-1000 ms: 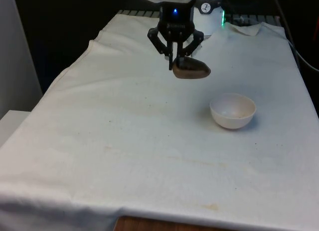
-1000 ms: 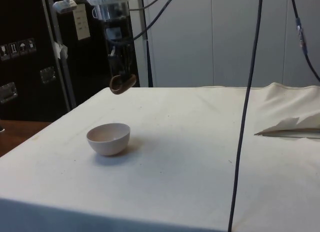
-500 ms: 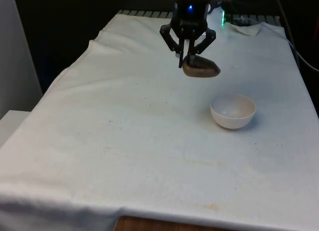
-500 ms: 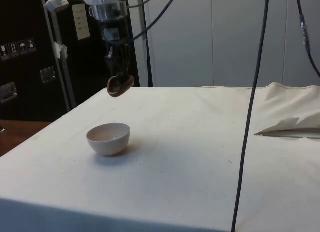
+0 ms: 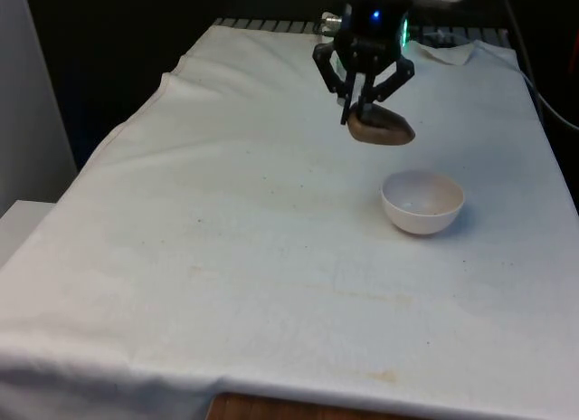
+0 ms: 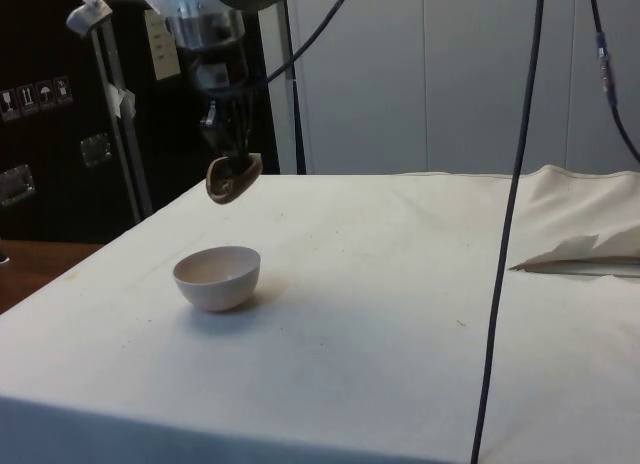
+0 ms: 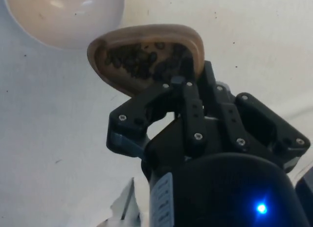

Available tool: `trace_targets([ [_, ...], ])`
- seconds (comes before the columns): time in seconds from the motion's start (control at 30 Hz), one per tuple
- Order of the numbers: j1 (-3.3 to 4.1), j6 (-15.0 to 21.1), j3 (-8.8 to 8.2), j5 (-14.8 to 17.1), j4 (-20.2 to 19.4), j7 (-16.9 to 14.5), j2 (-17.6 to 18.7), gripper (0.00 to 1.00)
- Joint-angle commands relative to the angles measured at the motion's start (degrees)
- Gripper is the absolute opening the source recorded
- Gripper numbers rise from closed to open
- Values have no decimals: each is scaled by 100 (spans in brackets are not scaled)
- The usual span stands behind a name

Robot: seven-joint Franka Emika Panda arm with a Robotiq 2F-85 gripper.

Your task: Pour the coffee beans from the cup into the bowl.

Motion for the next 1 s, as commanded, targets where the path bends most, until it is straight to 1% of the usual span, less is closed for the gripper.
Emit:
trace_targets([
  [0.0, 52, 57, -6, -97, -6, 120, 23, 0],
  [0.07, 46, 57, 52, -201, -6, 235, 40, 0],
  [0.1, 0, 0, 97, -160, 0, 189, 29, 0],
  [0.13, 46, 63, 74, -264, 0, 304, 52, 0],
  [0.17, 40, 63, 126, -384, 0, 418, 69, 0],
  [0.33, 46, 46, 246, -699, 11, 745, 115, 0],
  [0.37, 46, 40, 298, -837, 17, 877, 132, 0],
  [0.4, 0, 23, 304, -682, 0, 722, 97, 0],
  [0.43, 46, 40, 298, -837, 17, 877, 132, 0],
  [0.47, 40, 34, 321, -900, 17, 940, 138, 0],
  [0.5, 40, 11, 367, -1037, 23, 1060, 149, 0],
  [0.6, 40, -17, 413, -1220, 29, 1215, 160, 0],
  [0.63, 40, -46, 441, -1335, 29, 1312, 166, 0],
  [0.67, 0, -6, 470, -1272, 6, 1249, 155, 0],
  [0.7, 40, -57, 458, -1392, 29, 1352, 166, 0],
  [0.73, 46, -74, 476, -1450, 34, 1404, 172, 0],
  [0.83, 40, -126, 527, -1627, 40, 1547, 183, 0],
  [0.87, 40, -172, 561, -1742, 46, 1639, 189, 0],
  [0.93, 40, -189, 573, -1793, 52, 1673, 195, 0],
  [0.97, 0, -138, 607, -1753, 11, 1639, 166, 0],
])
